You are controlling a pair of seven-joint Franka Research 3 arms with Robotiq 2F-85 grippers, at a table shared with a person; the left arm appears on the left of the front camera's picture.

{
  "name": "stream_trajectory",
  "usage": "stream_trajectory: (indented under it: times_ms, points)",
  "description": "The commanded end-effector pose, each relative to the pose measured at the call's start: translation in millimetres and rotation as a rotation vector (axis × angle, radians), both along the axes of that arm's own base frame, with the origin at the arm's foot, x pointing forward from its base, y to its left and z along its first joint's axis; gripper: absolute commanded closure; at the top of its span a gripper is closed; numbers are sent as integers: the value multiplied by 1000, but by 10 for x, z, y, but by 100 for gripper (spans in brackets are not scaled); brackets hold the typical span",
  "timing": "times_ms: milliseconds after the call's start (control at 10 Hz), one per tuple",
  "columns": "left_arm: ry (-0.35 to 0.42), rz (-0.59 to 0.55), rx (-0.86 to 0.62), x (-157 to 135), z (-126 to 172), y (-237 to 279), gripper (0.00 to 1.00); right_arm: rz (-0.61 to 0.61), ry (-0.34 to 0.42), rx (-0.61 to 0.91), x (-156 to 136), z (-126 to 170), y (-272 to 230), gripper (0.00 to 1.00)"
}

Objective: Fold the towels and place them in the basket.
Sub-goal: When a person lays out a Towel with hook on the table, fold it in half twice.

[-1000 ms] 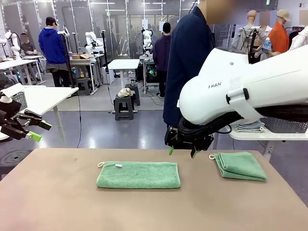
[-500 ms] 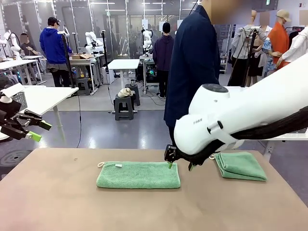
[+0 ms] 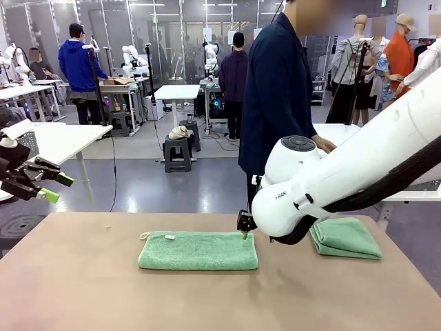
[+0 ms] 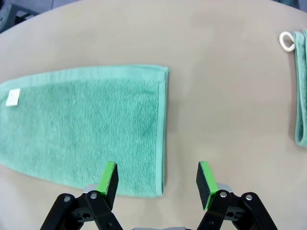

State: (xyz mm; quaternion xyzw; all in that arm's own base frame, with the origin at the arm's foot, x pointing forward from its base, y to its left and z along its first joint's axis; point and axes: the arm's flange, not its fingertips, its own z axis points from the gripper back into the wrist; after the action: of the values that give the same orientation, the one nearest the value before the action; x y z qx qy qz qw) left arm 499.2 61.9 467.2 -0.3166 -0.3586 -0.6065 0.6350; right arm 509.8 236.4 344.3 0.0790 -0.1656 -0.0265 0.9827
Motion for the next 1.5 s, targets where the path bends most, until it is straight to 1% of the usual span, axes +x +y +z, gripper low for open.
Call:
stream_trajectory:
  times_ms: [0,100,400,700,1000,1100,1200,1400]
  points:
    - [-3,2,-4,-19,11,-6,11,-64,-16,-5,174,-104,220,17]
    - [-3,2,-4,-19,11,-6,11,-80,-7,-11,259,-162,240,17]
    - [-3,2,-4,-19,11,-6,11,-105,36,-28,358,-295,359,17]
    - [-3,2,-4,-19,11,-6,11,-129,84,-35,347,-374,381,17]
    - [-3,2,-4,-19,11,-6,11,-131,90,-35,357,-404,350,17]
    - [-3,2,-4,-19,11,-6,11,-132,94,-36,365,-427,334,34]
    - [-3,2,-4,-19,11,-6,11,-137,96,-30,371,-440,324,37]
    - [-3,2,-4,-19,11,-6,11,-140,87,-7,371,-447,274,37]
